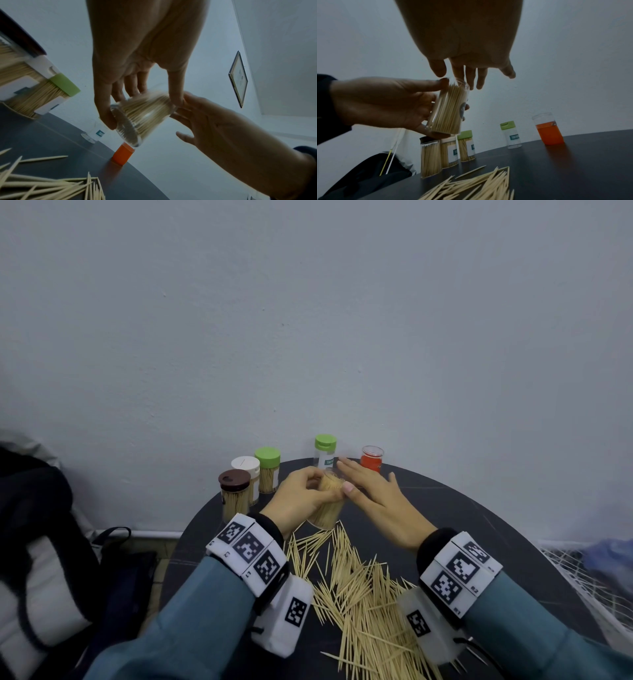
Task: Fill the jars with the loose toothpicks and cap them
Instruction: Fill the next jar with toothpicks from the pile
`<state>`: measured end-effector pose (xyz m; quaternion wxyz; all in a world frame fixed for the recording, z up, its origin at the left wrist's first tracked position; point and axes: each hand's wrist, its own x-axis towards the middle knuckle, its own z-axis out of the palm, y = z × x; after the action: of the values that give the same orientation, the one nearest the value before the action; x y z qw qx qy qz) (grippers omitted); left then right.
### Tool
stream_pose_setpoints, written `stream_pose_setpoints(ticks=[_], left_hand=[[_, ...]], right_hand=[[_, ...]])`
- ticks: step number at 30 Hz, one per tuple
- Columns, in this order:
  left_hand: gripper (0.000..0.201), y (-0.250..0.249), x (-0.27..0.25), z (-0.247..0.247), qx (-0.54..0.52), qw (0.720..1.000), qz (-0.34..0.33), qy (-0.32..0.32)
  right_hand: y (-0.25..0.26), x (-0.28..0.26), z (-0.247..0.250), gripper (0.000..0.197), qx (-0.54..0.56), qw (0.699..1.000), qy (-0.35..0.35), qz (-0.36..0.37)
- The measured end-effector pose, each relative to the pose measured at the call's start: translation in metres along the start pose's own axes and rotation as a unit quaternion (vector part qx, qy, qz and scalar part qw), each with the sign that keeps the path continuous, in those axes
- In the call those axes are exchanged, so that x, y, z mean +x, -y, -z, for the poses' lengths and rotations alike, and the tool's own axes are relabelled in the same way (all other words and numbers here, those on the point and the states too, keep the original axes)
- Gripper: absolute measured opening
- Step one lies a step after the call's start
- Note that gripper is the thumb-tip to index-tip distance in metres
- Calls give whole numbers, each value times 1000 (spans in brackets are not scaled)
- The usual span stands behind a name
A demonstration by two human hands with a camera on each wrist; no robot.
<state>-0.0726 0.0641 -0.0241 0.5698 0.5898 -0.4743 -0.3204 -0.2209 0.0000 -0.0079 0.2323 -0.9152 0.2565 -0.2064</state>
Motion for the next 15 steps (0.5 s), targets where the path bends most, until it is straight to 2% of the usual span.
stream_pose_setpoints(ticks=[4,9,12,15], left_hand=[[32,-1,-1,1,-2,1000,0,7],[56,-1,-2,6,10,1000,2,25],[56,-1,-3,6,24,999,-11,44],[56,-2,-4,7,51,996,-37,59]], right_hand=[[-1,0,0,46,13,1000,-2,17],[-5,1,2,40,49,997,-46,48],[-6,0,6,34,77,992,-62,75],[-8,0,7,19,76,989,-70,108]])
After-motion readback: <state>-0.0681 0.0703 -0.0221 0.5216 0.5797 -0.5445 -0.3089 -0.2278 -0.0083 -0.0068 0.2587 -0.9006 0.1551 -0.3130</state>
